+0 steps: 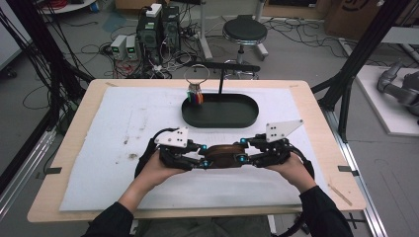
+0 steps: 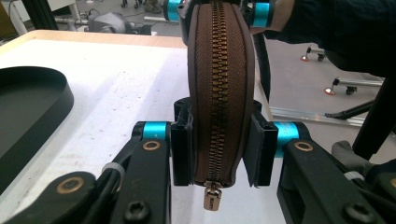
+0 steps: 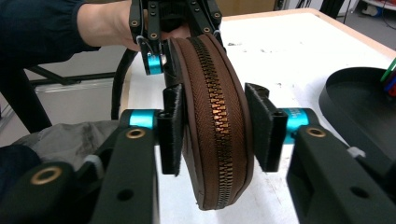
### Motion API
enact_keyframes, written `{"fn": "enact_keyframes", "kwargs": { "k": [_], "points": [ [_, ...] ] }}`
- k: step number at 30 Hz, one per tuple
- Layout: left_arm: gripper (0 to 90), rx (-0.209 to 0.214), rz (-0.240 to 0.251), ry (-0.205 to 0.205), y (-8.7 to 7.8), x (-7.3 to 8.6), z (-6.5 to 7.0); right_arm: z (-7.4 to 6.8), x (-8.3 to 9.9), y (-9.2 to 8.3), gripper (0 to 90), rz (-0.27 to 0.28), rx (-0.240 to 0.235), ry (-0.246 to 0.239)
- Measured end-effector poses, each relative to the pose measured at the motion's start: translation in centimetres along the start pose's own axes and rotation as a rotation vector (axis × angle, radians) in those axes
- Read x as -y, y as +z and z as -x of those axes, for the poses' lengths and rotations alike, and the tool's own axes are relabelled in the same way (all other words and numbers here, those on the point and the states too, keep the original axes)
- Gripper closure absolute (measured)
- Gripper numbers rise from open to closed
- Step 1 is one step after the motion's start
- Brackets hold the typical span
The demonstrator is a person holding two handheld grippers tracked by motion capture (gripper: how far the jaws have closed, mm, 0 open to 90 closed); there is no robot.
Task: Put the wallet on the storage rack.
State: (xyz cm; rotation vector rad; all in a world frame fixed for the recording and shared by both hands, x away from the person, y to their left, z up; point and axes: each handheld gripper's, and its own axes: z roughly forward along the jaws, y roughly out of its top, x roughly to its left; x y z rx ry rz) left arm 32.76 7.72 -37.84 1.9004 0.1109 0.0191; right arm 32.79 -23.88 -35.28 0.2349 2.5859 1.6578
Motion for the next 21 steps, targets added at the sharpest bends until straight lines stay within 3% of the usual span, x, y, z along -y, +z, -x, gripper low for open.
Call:
{"fn": "enact_keyframes", "kwargs": {
  "k": [3, 4, 6, 7, 9, 10, 12, 13, 14, 15, 17, 18, 20, 21],
  "points": [
    [61.4, -0.017, 0.023, -0.017, -0.1, 0.0, -0.1, -0.1, 0.0, -0.1, 65.8, 0.014, 0.005, -0.017],
    [50.0, -0.047, 0.038, -0.036, -0.4, 0.0, -0.1, -0.2, -0.1, -0.1, 67.2, 0.016, 0.032, -0.038],
    [47.0, -0.063, 0.041, -0.036, -0.6, 0.0, -0.2, -0.2, -0.1, -0.1, 67.5, 0.015, 0.041, -0.04],
    [41.6, -0.093, 0.047, -0.038, -0.9, 0.1, -0.3, -0.1, 0.0, -0.2, 67.9, 0.025, 0.058, -0.037],
    [39.9, -0.134, 0.063, -0.047, -1.7, 0.3, -0.3, -0.1, 0.0, -0.3, 68.0, 0.03, 0.07, -0.031],
    [37.6, -0.151, 0.075, -0.057, -2.0, 0.4, -0.2, 0.2, 0.0, -0.5, 68.4, 0.039, 0.107, -0.027],
    [37.5, -0.182, 0.097, -0.066, -3.0, 0.8, 0.0, 0.3, 0.0, -0.6, 68.6, 0.044, 0.127, -0.023],
    [36.8, -0.196, 0.104, -0.067, -3.5, 1.0, 0.1, 0.8, 0.0, -0.7, 68.7, 0.046, 0.167, -0.014],
    [36.8, -0.215, 0.112, -0.072, -4.0, 1.2, 0.3, 0.8, 0.0, -0.7, 68.7, 0.046, 0.167, -0.014],
    [35.9, -0.236, 0.116, -0.074, -4.5, 1.4, 0.5, 1.2, 0.0, -0.6, 68.9, 0.053, 0.205, -0.005],
    [35.6, -0.27, 0.128, -0.077, -5.5, 1.9, 1.0, 1.5, 0.0, -0.5, 68.9, 0.053, 0.227, -0.001],
    [33.9, -0.286, 0.13, -0.075, -5.9, 2.1, 1.1, 2.0, -0.1, -0.4, 69.0, 0.053, 0.272, 0.006],
    [32.9, -0.329, 0.14, -0.077, -6.8, 2.7, 1.7, 2.3, -0.1, -0.3, 69.0, 0.055, 0.294, 0.014],
    [31.2, -0.348, 0.143, -0.082, -7.2, 3.0, 1.9, 2.9, -0.3, 0.0, 69.0, 0.056, 0.347, 0.033]
  ]
}}
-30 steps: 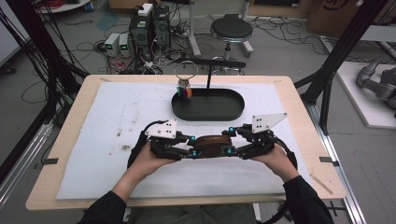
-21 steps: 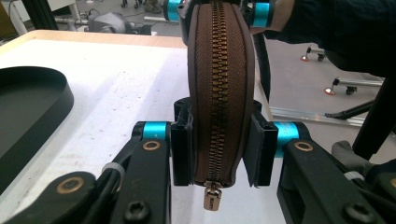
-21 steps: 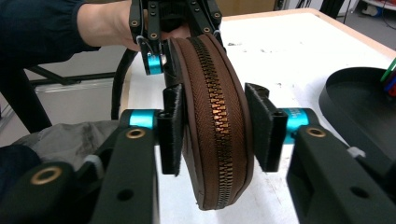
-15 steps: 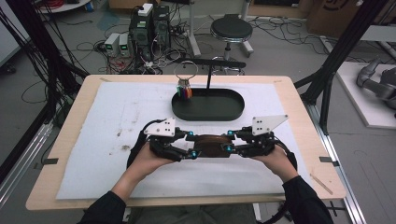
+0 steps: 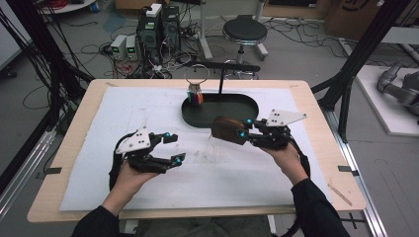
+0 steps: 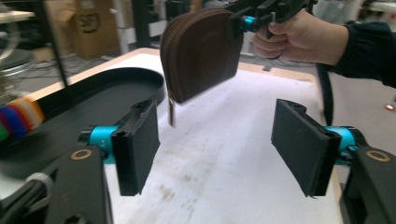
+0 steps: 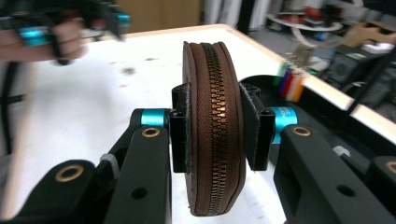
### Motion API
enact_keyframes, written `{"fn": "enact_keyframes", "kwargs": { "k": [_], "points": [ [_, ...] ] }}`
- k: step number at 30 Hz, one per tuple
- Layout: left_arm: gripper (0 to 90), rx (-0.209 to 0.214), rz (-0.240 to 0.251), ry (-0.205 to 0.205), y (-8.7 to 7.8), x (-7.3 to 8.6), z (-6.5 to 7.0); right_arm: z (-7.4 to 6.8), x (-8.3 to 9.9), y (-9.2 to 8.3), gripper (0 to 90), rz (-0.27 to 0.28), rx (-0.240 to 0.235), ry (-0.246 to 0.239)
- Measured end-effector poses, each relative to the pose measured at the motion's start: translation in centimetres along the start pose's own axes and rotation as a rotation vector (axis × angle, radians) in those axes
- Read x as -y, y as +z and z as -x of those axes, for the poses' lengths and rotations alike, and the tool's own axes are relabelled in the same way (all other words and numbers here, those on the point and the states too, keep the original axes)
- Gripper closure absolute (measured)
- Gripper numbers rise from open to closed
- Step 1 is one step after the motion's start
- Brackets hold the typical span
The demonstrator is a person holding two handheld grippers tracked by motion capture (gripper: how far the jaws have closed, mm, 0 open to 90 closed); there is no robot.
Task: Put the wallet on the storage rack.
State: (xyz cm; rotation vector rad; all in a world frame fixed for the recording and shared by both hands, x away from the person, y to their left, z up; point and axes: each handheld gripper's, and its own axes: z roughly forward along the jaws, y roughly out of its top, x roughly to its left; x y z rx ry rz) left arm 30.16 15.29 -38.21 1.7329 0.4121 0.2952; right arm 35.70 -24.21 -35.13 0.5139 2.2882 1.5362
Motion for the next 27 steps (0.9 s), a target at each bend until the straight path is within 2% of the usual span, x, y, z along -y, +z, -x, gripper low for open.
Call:
{"fn": "enact_keyframes", "kwargs": {
  "k": [1, 2, 3, 4, 9, 15, 20, 21, 27],
  "points": [
    [31.2, -0.021, 0.001, 0.002, -0.4, 0.3, 0.1, 0.0, 0.0, 0.0, 69.0, 0.0, 0.0, 0.0],
    [30.3, -0.041, 0.004, 0.002, -0.8, 0.5, 0.2, 0.2, -0.1, 0.3, 69.0, -0.008, 0.021, 0.005],
    [28.0, -0.055, 0.008, -0.001, -1.1, 0.7, 0.3, 0.5, -0.3, 0.8, 69.0, -0.014, 0.066, 0.015],
    [28.0, -0.067, 0.011, -0.005, -1.5, 0.9, 0.4, 0.5, -0.3, 0.8, 69.0, -0.014, 0.066, 0.015],
    [26.5, -0.124, 0.012, -0.005, -2.9, 2.0, 0.9, 1.1, -1.0, 2.8, 69.1, -0.009, 0.148, 0.045],
    [26.5, -0.135, 0.023, -0.001, -3.6, 2.2, 1.0, 1.6, -1.5, 5.6, 69.1, -0.02, 0.203, 0.066],
    [26.5, -0.132, 0.035, -0.001, -3.5, 2.1, 1.1, 2.5, -1.6, 7.9, 69.1, -0.021, 0.222, 0.085],
    [26.5, -0.129, 0.035, 0.001, -3.4, 2.1, 1.1, 2.6, -1.6, 8.4, 69.1, -0.021, 0.222, 0.104],
    [26.5, -0.119, 0.032, 0.01, -3.2, 2.1, 1.2, 3.8, -0.7, 10.5, 69.1, -0.035, 0.248, 0.138]
  ]
}}
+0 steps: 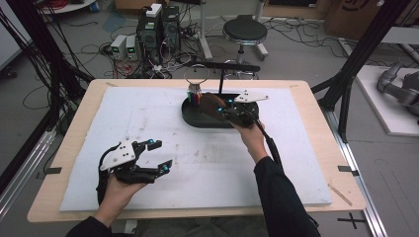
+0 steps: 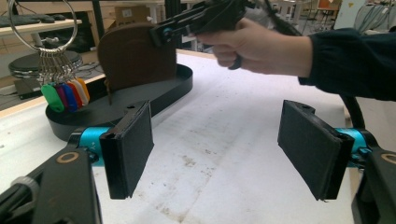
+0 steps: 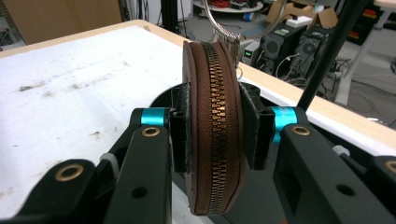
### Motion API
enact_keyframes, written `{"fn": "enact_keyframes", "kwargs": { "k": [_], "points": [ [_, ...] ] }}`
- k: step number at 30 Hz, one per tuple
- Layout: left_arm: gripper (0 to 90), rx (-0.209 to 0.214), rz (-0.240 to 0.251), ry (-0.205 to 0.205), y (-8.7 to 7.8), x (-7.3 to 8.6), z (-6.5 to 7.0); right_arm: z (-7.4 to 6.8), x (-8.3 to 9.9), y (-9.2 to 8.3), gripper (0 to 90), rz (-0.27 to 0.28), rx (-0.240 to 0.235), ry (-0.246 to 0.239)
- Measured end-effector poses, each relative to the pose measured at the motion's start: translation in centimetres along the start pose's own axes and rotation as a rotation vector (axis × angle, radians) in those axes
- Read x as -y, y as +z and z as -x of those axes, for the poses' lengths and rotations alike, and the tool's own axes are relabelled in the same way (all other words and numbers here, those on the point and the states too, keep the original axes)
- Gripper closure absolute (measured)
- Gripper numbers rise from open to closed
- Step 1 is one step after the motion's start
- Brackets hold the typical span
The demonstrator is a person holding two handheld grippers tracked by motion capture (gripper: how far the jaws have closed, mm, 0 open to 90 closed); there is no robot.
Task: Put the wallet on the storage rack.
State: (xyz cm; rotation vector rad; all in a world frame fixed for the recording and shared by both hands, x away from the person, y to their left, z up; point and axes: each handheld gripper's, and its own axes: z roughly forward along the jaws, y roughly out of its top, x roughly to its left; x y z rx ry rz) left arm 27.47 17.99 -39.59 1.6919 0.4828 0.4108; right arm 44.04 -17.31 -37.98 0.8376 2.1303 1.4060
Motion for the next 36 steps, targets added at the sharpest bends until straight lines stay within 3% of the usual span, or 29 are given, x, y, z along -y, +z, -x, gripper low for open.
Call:
{"fn": "enact_keyframes", "kwargs": {
  "k": [6, 8, 18, 22, 29, 36],
  "points": [
    [26.5, 0.009, 0.002, -0.008, 0.1, 0.1, -0.1, 0.8, 0.9, 1.5, 69.1, -0.014, 0.034, 0.023],
    [26.5, 0.01, 0.002, -0.007, 0.1, 0.1, 0.0, 1.2, 1.3, 1.9, 69.1, -0.017, 0.026, 0.043],
    [26.5, 0.023, 0.0, -0.012, 0.2, 0.2, 0.0, 2.3, 2.3, 2.6, 68.7, -0.056, 0.045, 0.106],
    [26.5, 0.027, 0.001, -0.011, 0.2, 0.2, 0.0, 2.4, 2.7, 2.9, 68.5, -0.095, 0.057, 0.093],
    [26.5, 0.03, -0.005, -0.014, 0.3, 0.3, -0.1, 2.2, 3.0, 3.0, 67.3, -0.092, 0.058, 0.064],
    [26.5, 0.04, -0.006, -0.018, 0.4, 0.4, -0.1, 2.3, 3.1, 2.9, 62.9, -0.128, 0.072, 0.059]
  ]
}}
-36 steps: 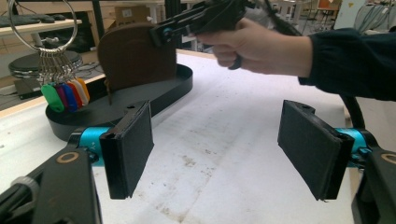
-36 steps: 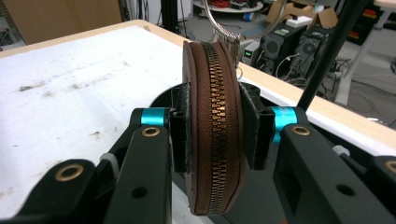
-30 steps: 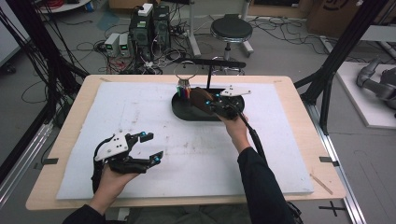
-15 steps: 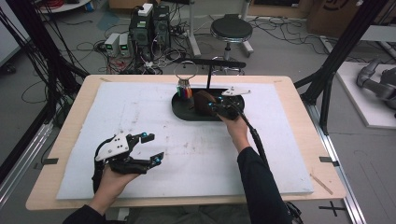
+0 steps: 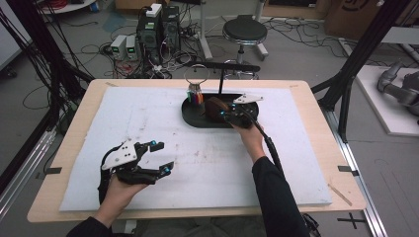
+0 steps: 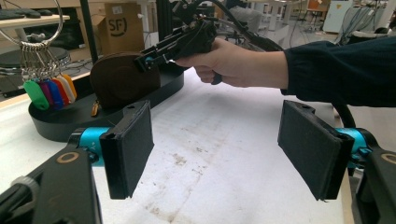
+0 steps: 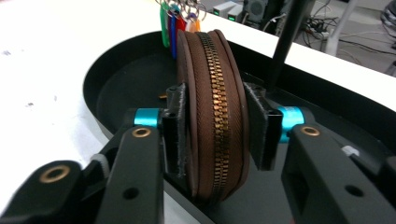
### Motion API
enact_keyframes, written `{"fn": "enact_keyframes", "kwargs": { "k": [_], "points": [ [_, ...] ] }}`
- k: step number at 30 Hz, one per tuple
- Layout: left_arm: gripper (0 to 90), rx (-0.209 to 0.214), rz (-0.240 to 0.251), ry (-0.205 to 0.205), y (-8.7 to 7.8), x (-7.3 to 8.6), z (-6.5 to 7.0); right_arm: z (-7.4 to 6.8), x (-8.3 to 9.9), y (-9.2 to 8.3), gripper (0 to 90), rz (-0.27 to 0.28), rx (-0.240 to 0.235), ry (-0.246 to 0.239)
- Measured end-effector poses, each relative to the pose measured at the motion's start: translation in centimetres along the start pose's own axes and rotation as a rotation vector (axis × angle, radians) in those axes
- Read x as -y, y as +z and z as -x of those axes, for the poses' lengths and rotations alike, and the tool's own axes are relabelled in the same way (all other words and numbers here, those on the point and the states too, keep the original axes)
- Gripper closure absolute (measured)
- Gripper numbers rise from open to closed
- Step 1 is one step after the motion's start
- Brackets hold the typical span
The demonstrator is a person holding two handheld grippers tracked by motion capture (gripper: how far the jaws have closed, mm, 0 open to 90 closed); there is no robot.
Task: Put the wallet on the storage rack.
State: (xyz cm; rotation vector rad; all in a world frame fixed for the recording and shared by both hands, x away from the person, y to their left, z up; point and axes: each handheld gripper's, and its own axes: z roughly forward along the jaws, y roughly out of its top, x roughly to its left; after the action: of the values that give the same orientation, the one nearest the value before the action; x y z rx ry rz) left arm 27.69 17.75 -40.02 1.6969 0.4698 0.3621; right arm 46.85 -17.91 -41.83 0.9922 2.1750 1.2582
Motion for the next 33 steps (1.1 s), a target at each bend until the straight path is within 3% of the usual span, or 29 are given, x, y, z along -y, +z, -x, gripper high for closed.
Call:
{"fn": "enact_keyframes", "kwargs": {
  "k": [5, 9, 15, 24, 33],
  "points": [
    [26.5, -0.002, 0.002, 0.0, 0.0, 0.0, 0.0, 0.0, -0.1, -0.1, 53.7, -0.01, 0.039, -0.036],
    [26.5, -0.011, 0.001, 0.005, -0.1, 0.0, 0.0, 0.3, -0.1, -0.4, 47.2, -0.011, 0.076, -0.036],
    [26.5, -0.033, 0.001, 0.003, -0.3, 0.1, -0.4, 0.4, -0.9, -2.3, 34.8, 0.014, 0.136, -0.061],
    [26.1, -0.098, -0.012, -0.006, -0.4, 0.3, -1.6, 1.5, -0.8, -7.2, 31.1, 0.024, 0.085, -0.078],
    [26.0, -0.171, -0.042, 0.001, -0.7, 0.7, -2.6, 1.9, 2.3, -13.0, 27.4, 0.061, 0.046, -0.038]
  ]
}}
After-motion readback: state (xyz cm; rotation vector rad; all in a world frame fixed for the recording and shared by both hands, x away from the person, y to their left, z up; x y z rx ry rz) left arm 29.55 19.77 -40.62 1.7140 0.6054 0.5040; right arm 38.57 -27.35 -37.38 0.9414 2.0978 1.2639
